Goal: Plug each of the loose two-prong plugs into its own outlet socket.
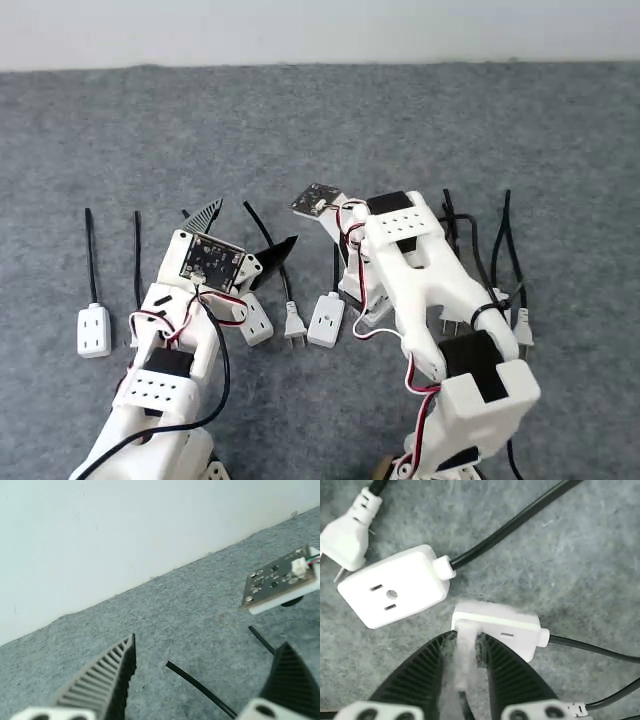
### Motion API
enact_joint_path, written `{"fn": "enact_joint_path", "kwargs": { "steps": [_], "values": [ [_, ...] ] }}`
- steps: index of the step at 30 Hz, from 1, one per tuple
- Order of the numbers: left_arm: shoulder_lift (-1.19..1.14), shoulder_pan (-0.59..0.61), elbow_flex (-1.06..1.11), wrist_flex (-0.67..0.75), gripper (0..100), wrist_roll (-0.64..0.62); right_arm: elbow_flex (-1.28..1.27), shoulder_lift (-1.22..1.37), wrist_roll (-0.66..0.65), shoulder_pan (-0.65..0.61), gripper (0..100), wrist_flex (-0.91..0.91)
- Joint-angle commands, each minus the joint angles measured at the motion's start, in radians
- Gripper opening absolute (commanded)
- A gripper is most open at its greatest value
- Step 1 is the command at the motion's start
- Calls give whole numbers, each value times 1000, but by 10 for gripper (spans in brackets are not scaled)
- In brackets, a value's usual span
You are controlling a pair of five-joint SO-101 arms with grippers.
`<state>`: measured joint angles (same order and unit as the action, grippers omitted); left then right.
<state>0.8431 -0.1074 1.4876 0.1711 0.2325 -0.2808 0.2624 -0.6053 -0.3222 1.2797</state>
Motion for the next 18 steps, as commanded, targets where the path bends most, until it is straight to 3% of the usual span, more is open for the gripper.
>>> {"fn": "enact_joint_path", "kwargs": {
  "steps": [1,18],
  "values": [
    [9,5,-61,28,412,-12,-38,28,8,15,9,-61],
    [9,5,-59,28,412,-12,219,160,3,157,11,-74]
  ]
}}
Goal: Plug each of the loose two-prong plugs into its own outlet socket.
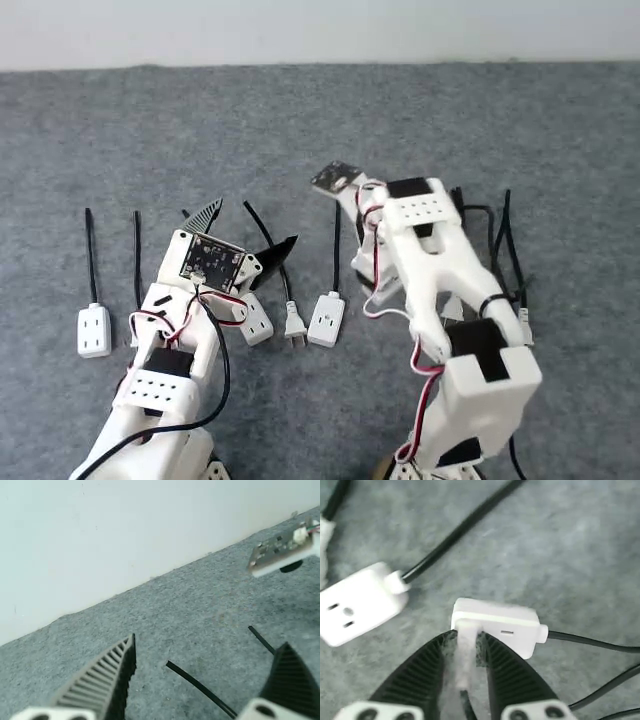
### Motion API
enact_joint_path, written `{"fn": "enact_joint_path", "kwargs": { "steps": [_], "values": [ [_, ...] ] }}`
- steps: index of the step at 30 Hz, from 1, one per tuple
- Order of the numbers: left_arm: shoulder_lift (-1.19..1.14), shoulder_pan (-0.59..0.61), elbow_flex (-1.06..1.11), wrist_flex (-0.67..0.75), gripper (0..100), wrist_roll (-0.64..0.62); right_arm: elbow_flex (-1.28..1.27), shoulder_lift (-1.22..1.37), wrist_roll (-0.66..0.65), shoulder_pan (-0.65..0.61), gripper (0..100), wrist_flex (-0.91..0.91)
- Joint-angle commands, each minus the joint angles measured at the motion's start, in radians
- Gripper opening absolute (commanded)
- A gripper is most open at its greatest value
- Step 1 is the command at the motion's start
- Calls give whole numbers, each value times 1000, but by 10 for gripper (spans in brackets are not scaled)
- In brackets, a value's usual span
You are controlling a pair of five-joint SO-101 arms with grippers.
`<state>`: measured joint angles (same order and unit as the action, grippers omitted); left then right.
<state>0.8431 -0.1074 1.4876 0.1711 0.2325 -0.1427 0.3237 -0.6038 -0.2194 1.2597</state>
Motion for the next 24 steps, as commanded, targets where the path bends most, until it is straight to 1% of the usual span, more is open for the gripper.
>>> {"fn": "enact_joint_path", "kwargs": {
  "steps": [1,3,7,14,24],
  "values": [
    [9,5,-59,28,412,-12,121,133,2,67,11,-51],
    [9,5,-59,28,412,-12,207,199,5,90,11,-31],
    [9,3,-59,28,412,-12,419,329,3,111,12,85],
    [9,3,-59,28,412,-12,760,529,2,171,12,220],
    [9,3,-59,28,412,-11,1059,670,2,196,11,335]
  ]
}}
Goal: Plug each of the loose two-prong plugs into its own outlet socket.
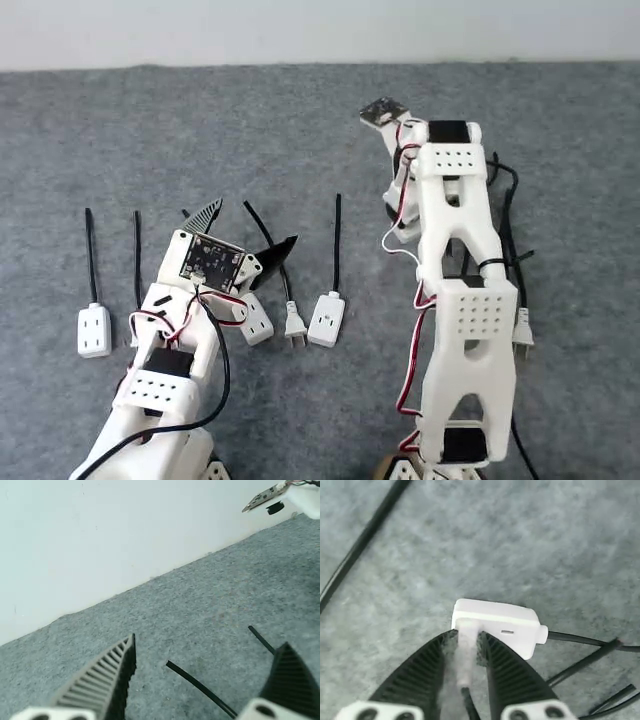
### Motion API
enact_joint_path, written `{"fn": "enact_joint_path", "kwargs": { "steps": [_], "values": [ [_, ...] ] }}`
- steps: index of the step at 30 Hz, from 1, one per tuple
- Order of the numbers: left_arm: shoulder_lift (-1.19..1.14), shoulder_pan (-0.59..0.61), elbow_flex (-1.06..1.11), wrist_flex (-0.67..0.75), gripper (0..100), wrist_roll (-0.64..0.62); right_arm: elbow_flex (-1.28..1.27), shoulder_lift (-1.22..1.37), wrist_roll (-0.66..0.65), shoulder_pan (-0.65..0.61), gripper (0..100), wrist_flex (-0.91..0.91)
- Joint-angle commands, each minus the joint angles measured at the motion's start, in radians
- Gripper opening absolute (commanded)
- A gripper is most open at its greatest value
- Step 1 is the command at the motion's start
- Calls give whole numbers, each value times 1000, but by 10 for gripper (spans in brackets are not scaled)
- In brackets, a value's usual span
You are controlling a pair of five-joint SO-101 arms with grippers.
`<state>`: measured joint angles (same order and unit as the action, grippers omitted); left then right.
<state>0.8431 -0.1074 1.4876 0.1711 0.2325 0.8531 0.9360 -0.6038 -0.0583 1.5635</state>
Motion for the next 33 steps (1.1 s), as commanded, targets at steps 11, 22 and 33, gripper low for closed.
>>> {"fn": "enact_joint_path", "kwargs": {
  "steps": [11,22,33],
  "values": [
    [9,3,-59,28,412,-11,190,56,2,16,9,213],
    [9,3,-59,28,412,-11,218,53,2,-71,11,232],
    [9,3,-59,28,412,-11,213,1,0,-18,13,234]
  ]
}}
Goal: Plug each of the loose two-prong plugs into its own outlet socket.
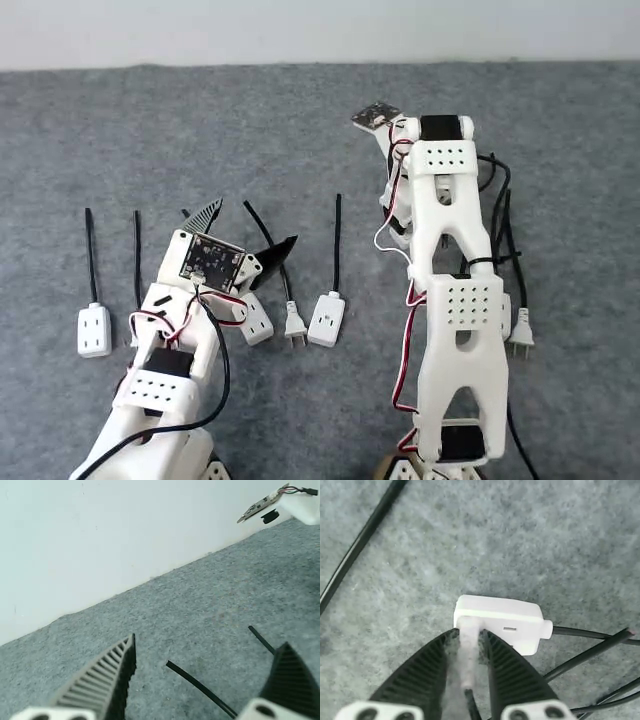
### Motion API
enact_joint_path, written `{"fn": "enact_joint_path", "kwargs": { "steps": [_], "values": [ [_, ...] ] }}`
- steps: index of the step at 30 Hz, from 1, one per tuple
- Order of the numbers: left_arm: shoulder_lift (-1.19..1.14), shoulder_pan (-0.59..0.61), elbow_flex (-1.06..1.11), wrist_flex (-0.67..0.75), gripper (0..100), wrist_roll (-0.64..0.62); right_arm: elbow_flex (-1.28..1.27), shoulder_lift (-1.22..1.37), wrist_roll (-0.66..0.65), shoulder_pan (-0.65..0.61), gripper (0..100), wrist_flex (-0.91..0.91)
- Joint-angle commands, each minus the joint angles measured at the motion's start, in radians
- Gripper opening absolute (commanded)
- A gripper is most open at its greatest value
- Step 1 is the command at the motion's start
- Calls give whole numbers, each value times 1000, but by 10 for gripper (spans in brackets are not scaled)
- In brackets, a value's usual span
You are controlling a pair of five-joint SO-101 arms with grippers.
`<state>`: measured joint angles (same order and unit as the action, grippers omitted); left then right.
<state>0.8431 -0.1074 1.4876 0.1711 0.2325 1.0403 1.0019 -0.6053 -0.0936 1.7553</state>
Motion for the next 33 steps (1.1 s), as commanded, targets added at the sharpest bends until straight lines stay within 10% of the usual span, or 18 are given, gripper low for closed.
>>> {"fn": "enact_joint_path", "kwargs": {
  "steps": [1,33],
  "values": [
    [9,3,-59,28,412,-11,26,-71,2,36,13,41],
    [8,3,-59,28,412,-11,68,-246,-46,127,9,42]
  ]
}}
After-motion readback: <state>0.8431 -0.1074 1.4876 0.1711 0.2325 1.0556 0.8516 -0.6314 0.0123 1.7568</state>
